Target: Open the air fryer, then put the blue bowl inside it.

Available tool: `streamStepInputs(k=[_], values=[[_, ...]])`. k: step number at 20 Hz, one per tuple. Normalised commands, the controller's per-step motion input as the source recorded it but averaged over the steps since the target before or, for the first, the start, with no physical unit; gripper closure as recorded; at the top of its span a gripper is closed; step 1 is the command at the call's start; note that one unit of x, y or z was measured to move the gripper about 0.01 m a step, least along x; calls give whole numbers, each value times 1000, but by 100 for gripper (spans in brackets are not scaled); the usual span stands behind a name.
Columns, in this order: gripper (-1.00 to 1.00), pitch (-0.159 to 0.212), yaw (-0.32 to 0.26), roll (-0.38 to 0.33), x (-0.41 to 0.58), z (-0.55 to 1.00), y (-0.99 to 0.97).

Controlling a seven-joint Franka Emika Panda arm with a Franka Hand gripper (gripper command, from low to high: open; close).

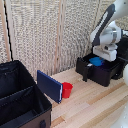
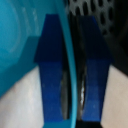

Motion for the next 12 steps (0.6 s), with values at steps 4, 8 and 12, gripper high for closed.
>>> streamStepInputs(k=[4,8,12], values=[[100,76,0,8,329,-180,-286],[-100,6,-21,0,10,34,-111],[-100,11,-1,-65,-27,259,43]])
